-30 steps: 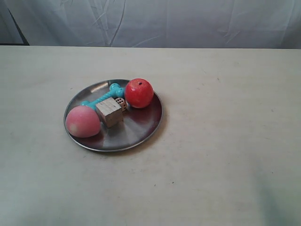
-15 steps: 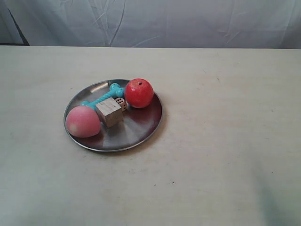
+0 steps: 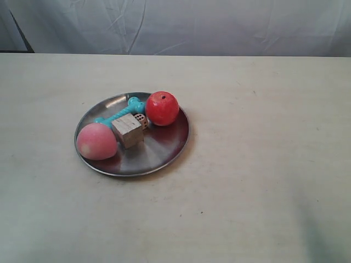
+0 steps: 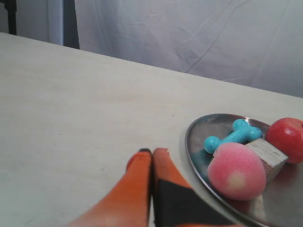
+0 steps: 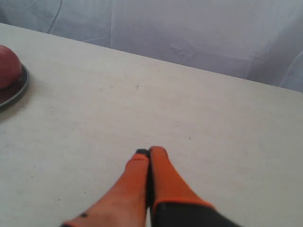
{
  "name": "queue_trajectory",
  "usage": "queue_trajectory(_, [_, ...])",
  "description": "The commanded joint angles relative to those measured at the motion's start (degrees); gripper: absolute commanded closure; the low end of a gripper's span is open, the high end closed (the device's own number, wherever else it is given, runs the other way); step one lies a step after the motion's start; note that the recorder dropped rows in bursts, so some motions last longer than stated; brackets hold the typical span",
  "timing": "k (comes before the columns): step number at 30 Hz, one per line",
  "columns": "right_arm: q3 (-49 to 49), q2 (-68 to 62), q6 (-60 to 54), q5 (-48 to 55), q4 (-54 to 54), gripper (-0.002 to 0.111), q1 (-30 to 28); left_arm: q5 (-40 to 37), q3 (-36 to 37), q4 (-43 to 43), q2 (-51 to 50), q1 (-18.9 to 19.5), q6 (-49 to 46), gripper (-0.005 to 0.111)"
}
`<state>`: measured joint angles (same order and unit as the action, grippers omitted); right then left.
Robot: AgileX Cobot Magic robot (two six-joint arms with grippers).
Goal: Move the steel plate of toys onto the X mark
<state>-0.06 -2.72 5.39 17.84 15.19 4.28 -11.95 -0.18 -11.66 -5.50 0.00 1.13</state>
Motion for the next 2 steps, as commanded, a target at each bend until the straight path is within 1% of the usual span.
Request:
queue_trajectory(1, [0.1, -0.2, -0.3, -0.2, 0.5, 0.108, -0.3, 0.4, 0.2, 0.2, 0.4, 0.0, 0.0, 0.106])
queue_trajectory(2, [0.1, -0.2, -0.3, -0.2, 0.5, 0.108, -0.3, 0.4, 0.2, 0.2, 0.4, 0.0, 0.0, 0.106])
